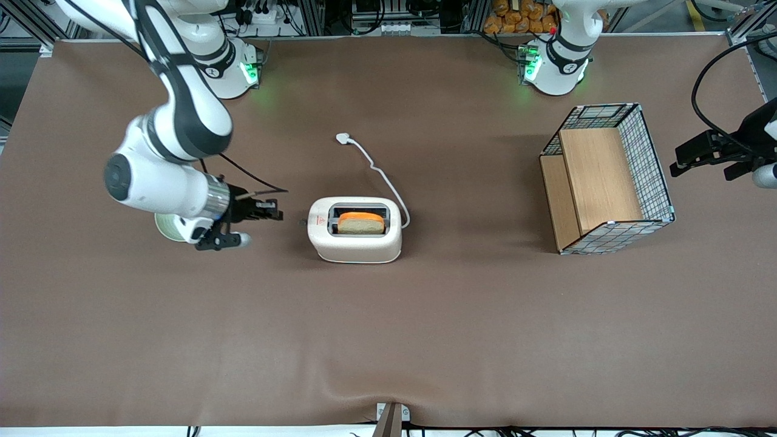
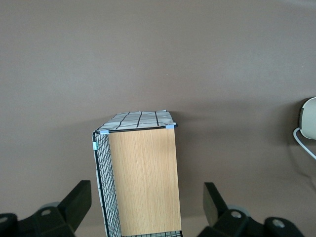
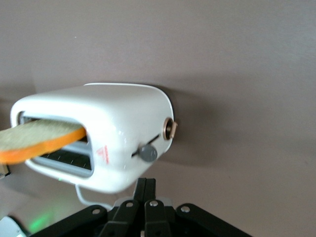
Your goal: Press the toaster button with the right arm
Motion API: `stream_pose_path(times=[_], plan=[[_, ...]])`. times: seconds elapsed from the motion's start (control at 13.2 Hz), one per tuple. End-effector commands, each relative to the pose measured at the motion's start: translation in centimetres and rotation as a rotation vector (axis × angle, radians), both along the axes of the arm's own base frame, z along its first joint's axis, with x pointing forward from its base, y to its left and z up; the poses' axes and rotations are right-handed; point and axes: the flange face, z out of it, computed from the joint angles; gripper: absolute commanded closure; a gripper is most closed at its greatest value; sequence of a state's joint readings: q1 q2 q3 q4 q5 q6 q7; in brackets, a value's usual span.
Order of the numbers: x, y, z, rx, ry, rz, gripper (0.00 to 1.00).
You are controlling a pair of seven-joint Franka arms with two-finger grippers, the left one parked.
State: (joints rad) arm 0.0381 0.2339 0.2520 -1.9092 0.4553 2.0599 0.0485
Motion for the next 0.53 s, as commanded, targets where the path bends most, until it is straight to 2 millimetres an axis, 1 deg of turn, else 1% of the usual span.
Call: stream_pose_path(times=[0.0,0.08,0.15,0.23,0.3,0.45], plan=[[-0.8,-3.6,3.0,0.002,0.022,-0.023,0.84],[-0.8,-5.3,4.0,-0.01,0.032,-0.029,0.77],[-0.8,-7.0,5.1,-0.043,0.043,-0.028,0.6],[-0.7,-8.5,6.6,-0.084,0.038,-0.018,0.21],[-0.4,-10.6,8.2,-0.124,0.023,-0.014,0.0],[0.0,-13.2,11.5,-0.191,0.024,0.003,0.0]])
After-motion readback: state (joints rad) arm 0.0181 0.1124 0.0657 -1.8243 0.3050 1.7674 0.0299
